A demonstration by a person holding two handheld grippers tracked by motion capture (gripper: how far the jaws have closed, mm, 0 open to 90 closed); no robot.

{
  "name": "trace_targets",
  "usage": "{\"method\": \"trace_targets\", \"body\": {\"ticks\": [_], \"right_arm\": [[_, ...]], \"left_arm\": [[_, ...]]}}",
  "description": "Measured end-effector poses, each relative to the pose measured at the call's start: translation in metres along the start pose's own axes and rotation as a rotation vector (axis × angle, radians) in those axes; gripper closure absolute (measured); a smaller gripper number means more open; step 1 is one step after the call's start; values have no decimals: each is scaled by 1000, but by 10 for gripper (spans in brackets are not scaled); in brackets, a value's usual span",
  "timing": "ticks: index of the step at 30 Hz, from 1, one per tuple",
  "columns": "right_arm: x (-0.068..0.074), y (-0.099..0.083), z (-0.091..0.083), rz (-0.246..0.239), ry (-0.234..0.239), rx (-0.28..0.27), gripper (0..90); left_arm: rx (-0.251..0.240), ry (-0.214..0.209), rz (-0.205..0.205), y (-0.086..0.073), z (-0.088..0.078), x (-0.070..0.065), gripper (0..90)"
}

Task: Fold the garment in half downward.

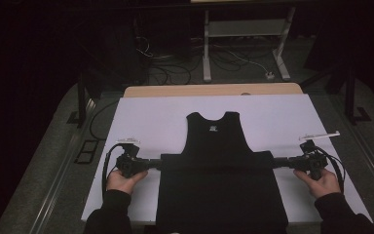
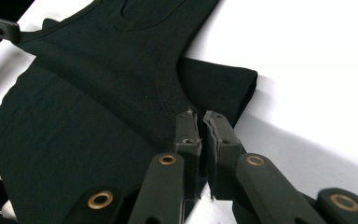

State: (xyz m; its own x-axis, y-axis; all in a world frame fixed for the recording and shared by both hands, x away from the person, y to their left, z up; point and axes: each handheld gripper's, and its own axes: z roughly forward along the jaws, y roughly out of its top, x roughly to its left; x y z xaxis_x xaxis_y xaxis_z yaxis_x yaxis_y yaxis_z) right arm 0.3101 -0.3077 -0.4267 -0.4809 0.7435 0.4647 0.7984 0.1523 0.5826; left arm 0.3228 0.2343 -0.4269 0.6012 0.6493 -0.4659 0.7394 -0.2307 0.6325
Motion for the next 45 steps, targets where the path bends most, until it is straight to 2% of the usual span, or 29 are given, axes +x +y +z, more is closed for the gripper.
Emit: {"method": "trace_targets", "body": {"ticks": [6,20,27,34,39,45], "right_arm": [[1,-2,4,0,-6,30,830],[1,-7,6,20,10,70,830],[1,-9,8,26,8,93,830],[2,-11,6,34,14,88,830],[2,-12,7,29,12,94,829],[2,-13,11,28,5,113,819]], "left_arm": [[36,9,3,-2,4,0,871],[53,29,-16,-3,5,3,870],[91,24,-27,-4,10,4,869],[86,17,-40,-6,8,4,869],[108,6,-52,-7,10,5,869],[113,15,-39,-7,12,4,862]]}}
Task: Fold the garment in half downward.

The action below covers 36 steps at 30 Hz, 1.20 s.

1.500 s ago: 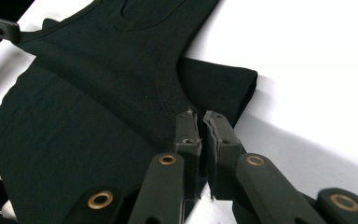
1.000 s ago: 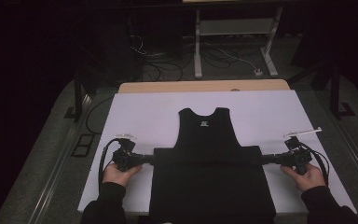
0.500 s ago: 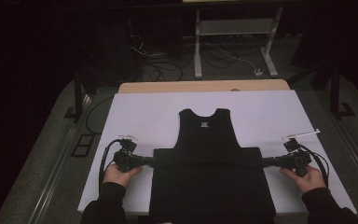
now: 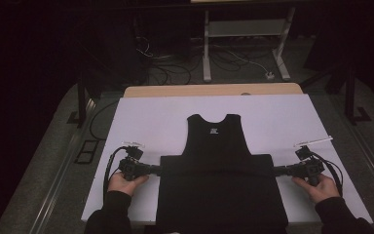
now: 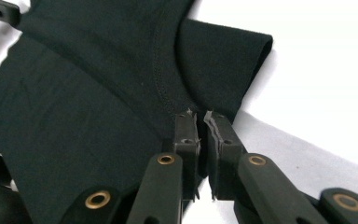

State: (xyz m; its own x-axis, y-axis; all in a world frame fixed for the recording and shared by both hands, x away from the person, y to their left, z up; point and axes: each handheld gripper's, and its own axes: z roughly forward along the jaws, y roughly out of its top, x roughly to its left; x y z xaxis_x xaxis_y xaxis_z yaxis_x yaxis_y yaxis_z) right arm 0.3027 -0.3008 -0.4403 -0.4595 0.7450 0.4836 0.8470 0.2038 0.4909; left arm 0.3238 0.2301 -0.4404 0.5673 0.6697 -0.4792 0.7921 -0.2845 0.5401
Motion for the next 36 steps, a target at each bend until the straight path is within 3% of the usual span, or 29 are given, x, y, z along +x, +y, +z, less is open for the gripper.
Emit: {"method": "trace_targets", "body": {"ticks": [8,17,27,31,36], "right_arm": [[1,0,1,1,-27,-3,759],[1,0,-2,8,-58,-34,669],[0,0,-10,-11,-110,-113,391],[-1,1,-13,-9,-112,-146,288],[-1,1,-17,-17,-104,-187,195]], "left_arm": [[7,-9,-7,0,2,1,834],[5,-6,-7,1,3,-1,713],[-48,-17,6,3,-5,-2,528],[-76,30,43,6,-7,-6,425],[-134,58,81,7,-13,-10,281]]}}
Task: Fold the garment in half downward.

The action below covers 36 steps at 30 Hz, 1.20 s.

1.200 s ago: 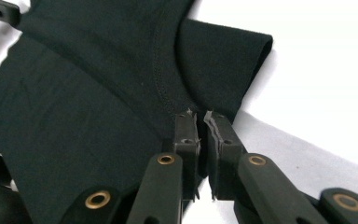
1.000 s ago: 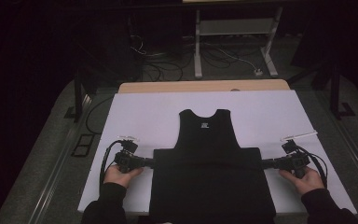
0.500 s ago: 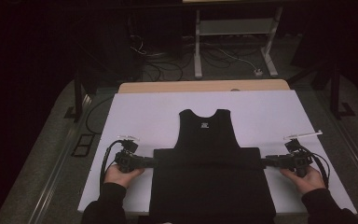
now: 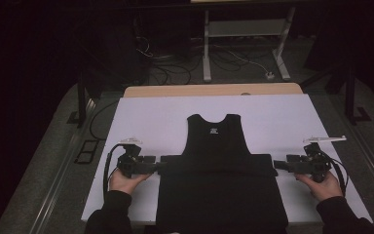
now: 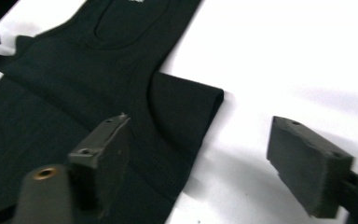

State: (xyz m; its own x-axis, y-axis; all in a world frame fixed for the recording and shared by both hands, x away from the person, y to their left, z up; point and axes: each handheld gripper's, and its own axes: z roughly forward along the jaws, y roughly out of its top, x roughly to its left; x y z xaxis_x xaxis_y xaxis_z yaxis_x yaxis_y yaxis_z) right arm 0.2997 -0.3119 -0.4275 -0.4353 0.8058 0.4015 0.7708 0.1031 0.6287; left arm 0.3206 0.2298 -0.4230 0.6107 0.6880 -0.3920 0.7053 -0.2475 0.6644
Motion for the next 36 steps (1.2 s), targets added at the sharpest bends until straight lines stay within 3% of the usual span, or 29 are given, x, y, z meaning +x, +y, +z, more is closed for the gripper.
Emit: {"method": "trace_targets", "body": {"ticks": [5,10,13,19,29,33,36], "right_arm": [[0,2,-3,-16,29,-29,140],[-1,3,-4,-32,58,-43,128],[-1,5,-3,-33,57,-41,119],[-2,8,0,-48,38,-47,23],[-2,19,-1,-70,12,-79,0],[-1,28,-3,-71,9,-100,0],[0,34,-3,-84,6,-86,0]], "left_arm": [[-36,26,4,1,-2,0,162],[-61,21,6,2,-2,2,105],[-62,31,34,2,-1,2,96],[-59,63,41,6,3,4,6],[-95,68,68,13,1,4,0],[-90,97,79,17,1,1,0],[-81,105,90,20,2,0,0]]}}
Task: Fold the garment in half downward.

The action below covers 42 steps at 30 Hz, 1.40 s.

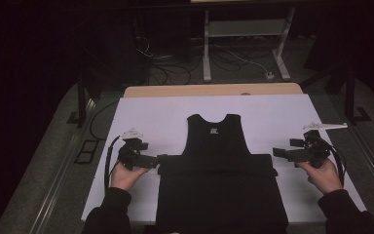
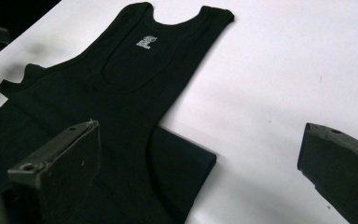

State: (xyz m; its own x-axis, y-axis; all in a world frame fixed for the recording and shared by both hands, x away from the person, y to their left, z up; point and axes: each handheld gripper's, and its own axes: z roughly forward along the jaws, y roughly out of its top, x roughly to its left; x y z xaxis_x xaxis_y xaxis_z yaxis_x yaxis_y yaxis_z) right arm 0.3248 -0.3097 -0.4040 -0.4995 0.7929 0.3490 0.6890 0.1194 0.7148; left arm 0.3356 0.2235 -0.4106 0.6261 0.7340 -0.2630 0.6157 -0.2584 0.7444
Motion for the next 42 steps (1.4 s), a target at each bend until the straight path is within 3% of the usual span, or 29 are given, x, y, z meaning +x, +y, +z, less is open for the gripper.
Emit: {"method": "trace_targets", "body": {"ticks": [6,10,19,26,30,42], "right_arm": [[0,12,0,-13,3,-3,0],[0,18,0,-15,4,-10,0],[-1,25,2,-23,7,-1,0],[-2,33,6,-27,28,3,0],[-3,38,9,-36,22,10,0],[3,57,15,-71,17,25,0]], "left_arm": [[-16,3,-1,9,-3,2,0],[-35,-26,-13,13,-3,3,0],[-29,-28,-13,16,4,7,0],[-16,-33,9,25,8,7,0],[4,-24,35,31,11,6,0],[7,-35,55,51,17,2,0]]}}
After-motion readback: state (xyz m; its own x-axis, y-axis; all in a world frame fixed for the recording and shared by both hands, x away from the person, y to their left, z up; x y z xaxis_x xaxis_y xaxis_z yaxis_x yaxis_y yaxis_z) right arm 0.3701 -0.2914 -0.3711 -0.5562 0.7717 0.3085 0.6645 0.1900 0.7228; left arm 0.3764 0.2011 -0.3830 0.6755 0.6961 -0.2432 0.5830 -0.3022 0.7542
